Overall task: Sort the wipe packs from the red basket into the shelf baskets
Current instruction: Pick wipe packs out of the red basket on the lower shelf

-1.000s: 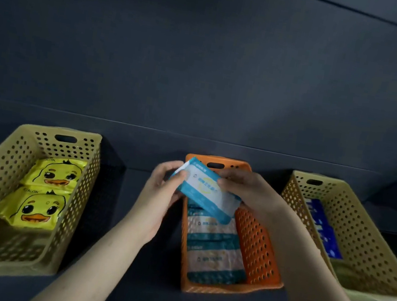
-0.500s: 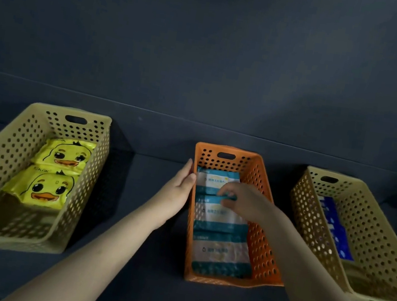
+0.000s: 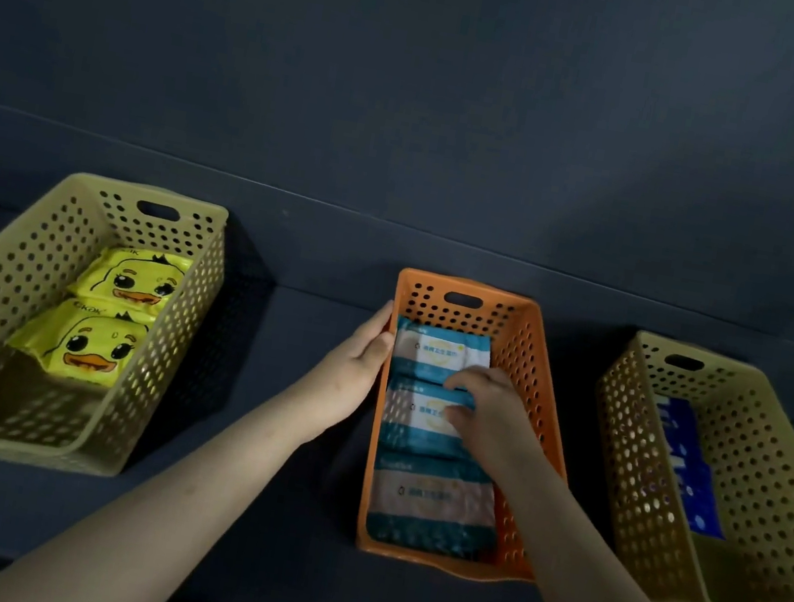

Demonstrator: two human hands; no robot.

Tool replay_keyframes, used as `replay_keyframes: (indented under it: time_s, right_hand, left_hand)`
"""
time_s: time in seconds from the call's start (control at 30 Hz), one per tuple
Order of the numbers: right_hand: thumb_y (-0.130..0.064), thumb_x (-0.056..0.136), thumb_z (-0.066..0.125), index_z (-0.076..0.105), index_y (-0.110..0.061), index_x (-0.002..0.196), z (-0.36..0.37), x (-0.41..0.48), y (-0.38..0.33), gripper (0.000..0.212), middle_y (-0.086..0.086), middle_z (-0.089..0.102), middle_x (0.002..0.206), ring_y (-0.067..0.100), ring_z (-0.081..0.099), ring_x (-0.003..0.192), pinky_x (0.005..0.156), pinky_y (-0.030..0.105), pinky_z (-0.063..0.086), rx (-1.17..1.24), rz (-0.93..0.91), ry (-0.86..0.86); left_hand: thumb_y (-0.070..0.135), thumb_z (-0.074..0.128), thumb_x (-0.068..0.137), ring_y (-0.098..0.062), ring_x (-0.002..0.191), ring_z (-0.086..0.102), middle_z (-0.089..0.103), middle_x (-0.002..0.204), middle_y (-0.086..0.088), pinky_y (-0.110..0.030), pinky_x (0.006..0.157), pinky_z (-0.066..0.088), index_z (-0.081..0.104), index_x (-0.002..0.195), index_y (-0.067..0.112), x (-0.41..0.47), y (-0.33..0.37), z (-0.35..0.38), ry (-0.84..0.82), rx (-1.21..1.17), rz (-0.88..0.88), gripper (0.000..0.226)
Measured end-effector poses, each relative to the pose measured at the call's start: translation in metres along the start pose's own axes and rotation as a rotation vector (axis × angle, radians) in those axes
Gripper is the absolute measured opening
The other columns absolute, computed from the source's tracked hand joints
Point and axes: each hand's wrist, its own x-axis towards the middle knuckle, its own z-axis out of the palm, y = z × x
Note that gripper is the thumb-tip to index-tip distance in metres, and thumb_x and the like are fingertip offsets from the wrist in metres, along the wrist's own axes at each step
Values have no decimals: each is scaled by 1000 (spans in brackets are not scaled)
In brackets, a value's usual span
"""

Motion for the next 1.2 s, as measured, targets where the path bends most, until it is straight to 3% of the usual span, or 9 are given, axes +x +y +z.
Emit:
replay_keyframes:
  time_s: [0.13, 0.23, 0.37, 0.53, 0.7, 0.83, 0.97, 1.2]
  right_hand:
    - [-19, 90, 62, 58, -16, 126, -6, -1, -5, 36, 0, 47, 131, 15, 48, 119, 101, 25, 41, -24, -10, -6]
    - [-29, 92, 61, 54, -20, 131, -18, -17, -12, 41, -1, 49, 135, 14, 50, 120, 100, 31, 46, -11, -2, -28]
    - [-37, 95, 56, 47, -27, 139, -35, -58, -33, 47, -4, 50, 141, 16, 51, 123, 101, 37, 47, 65, 35, 44]
    - [-35, 95, 56, 48, -26, 139, -23, -138, -75, 46, -1, 54, 139, 19, 54, 122, 99, 34, 48, 147, 29, 281]
    - [-28, 94, 58, 52, -21, 137, 50, -253, -112, 44, 4, 64, 126, 25, 60, 113, 76, 18, 37, 168, 88, 430]
    - [-26, 94, 59, 54, -18, 135, 131, -332, -111, 42, 6, 65, 124, 24, 62, 109, 80, 20, 40, 266, 271, 349]
    - [-25, 92, 60, 59, -15, 130, 199, -396, -97, 39, 10, 69, 117, 28, 63, 111, 86, 26, 43, 308, 447, 264]
    - [-24, 95, 57, 56, -16, 134, 241, -472, -41, 40, 9, 62, 130, 28, 58, 119, 98, 30, 42, 346, 685, 207]
  left_hand:
    - [40, 30, 104, 6, 132, 24, 30, 153, 17, -18, 103, 21, 24, 149, 39, -2, 3, -2, 31, 67, 17, 46]
    - [41, 36, 102, -9, 140, 31, 37, 152, 8, -19, 102, 23, 32, 149, 28, -10, 6, -15, 23, 207, -8, 49]
    - [40, 46, 100, -12, 131, 44, 47, 145, 3, -20, 99, 30, 45, 143, 19, -36, 4, -41, -66, 350, -67, 47]
    - [32, 55, 97, -7, 118, 54, 60, 129, 7, -24, 103, 39, 59, 128, 20, -105, -16, -71, -38, 398, 60, 34]
    - [34, 51, 98, -4, 112, 57, 62, 119, 14, -24, 96, 43, 59, 126, 26, -214, -64, -96, -130, 316, 76, 30]
    - [34, 52, 98, -8, 114, 58, 62, 122, 11, -28, 99, 44, 59, 123, 27, -286, -125, -98, -175, 306, -7, 27]
    - [27, 52, 99, -12, 117, 56, 62, 122, 4, -23, 96, 42, 59, 124, 20, -340, -182, -76, -277, 339, -93, 27]
    - [27, 52, 98, -12, 113, 59, 63, 120, 4, -28, 99, 44, 60, 122, 21, -383, -236, -11, -422, 330, -228, 26]
